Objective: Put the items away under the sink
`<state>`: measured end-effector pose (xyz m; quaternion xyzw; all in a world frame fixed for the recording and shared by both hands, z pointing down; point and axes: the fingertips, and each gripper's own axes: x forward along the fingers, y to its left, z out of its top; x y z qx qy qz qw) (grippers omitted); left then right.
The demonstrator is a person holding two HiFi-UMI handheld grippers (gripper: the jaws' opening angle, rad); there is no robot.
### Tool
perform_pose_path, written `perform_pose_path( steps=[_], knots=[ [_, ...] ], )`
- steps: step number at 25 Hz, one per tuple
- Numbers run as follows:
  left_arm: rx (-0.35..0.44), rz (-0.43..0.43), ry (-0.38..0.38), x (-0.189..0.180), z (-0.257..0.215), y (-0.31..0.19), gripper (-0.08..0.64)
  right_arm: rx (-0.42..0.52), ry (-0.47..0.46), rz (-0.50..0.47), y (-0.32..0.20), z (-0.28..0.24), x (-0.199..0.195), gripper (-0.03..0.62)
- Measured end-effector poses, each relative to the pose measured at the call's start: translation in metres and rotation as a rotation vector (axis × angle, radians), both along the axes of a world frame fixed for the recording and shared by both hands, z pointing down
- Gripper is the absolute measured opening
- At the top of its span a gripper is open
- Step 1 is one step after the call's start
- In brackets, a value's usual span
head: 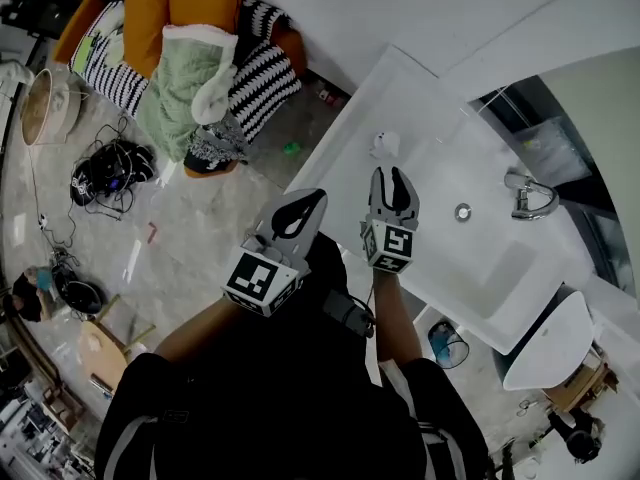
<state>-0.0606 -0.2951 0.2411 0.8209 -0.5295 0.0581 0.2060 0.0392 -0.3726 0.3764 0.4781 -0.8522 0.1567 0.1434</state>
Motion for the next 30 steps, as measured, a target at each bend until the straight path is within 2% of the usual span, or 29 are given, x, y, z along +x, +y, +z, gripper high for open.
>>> perform_pose_path(
  steps=[9,23,27,30],
  knots=[
    [-0.088,-0.034,-0.018,0.0,0.03,-0.006,0.006,0.048,0.016,-0.042,-0.04,0.019,-0.014,0.158],
    [-0.059,-0.066,-0.031,0.003,0.026,-0.021,0.006,0.158,0.023,-0.094,-0.061,0.014,-0.025,0.156],
    [-0.053,-0.075,-0.029,0.002,0.022,-0.018,0.006,0.159,0.018,-0.089,-0.063,0.016,-0.026,0.156],
    [-0.043,-0.073,-0.032,0.0,0.017,-0.015,0.006,0.163,0.022,-0.094,-0.061,0.013,-0.029,0.127]
  ],
)
